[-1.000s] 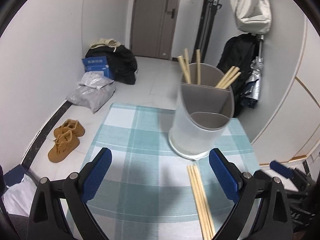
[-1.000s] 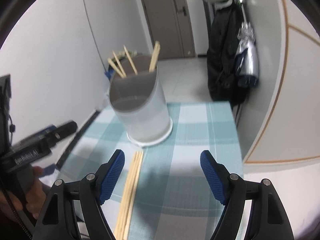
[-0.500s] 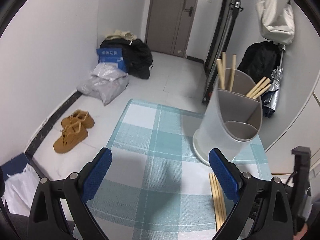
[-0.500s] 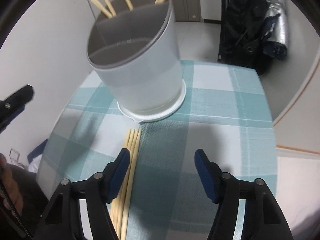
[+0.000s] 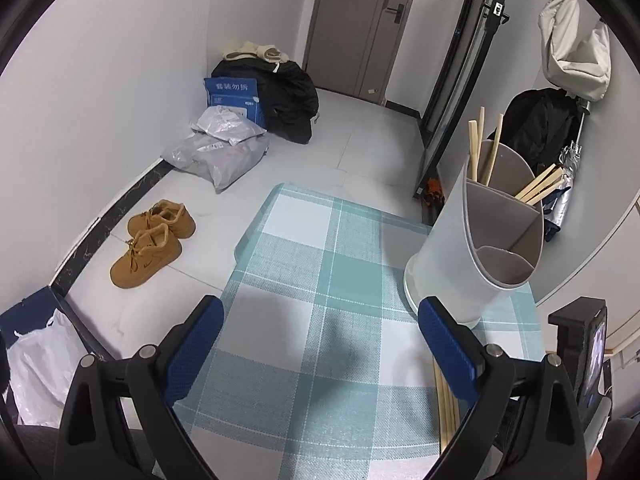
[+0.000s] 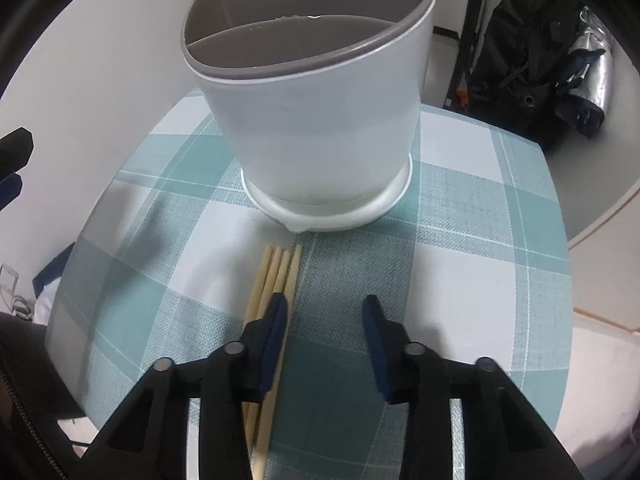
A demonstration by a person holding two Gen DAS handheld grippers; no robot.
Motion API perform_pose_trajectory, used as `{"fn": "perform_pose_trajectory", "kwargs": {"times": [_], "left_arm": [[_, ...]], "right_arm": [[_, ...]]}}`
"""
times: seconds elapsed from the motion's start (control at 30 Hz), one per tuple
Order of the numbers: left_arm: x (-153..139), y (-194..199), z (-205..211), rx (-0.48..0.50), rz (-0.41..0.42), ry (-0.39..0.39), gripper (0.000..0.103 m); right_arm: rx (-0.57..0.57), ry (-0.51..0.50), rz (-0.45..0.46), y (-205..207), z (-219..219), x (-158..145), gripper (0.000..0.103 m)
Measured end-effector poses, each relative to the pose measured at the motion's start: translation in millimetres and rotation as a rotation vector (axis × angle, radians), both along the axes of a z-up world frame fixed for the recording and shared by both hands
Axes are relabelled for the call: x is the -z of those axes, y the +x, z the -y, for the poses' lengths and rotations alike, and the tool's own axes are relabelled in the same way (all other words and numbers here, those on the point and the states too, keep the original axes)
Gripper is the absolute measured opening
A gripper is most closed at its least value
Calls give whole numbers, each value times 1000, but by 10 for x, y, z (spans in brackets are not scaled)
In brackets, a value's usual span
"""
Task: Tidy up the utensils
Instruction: 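Lower both open grippers toward the remaining chopstick bundle, then grasp a chopstick with the right gripper while the left gripper grasps another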
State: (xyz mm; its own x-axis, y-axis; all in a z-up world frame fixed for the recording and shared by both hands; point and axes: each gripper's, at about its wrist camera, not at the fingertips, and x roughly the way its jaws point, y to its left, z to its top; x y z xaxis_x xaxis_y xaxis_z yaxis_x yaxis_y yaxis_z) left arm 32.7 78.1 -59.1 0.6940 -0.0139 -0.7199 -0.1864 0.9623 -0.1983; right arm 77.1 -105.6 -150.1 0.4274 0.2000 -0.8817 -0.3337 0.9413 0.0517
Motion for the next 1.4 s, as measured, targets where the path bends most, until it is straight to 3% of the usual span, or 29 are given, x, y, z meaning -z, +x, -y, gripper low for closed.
{"fn": "perform_pose_trajectory", "kwargs": {"times": [0.2,0.43,0.87,1.03,1.4], "left_arm": [[23,21,-102,-27,-20,-53,95],[54,11,-159,-43,-35,-82,95],[109,-3,-181,-49,-67,-152,95],[134,-26,-228,-73,-57,-145,95],[293,35,-174,-82,-126,-127,95]], "right_arm": [[-49,-80,-7,55,-238,11,29],[-64,-60,-27,52,-295,-12,6],[-62,-51,-66,-172,-80,-64,5],[-56,-45,-55,-133,-105,-85,6],[-98,-16,-14,-71,-228,4,5]]}}
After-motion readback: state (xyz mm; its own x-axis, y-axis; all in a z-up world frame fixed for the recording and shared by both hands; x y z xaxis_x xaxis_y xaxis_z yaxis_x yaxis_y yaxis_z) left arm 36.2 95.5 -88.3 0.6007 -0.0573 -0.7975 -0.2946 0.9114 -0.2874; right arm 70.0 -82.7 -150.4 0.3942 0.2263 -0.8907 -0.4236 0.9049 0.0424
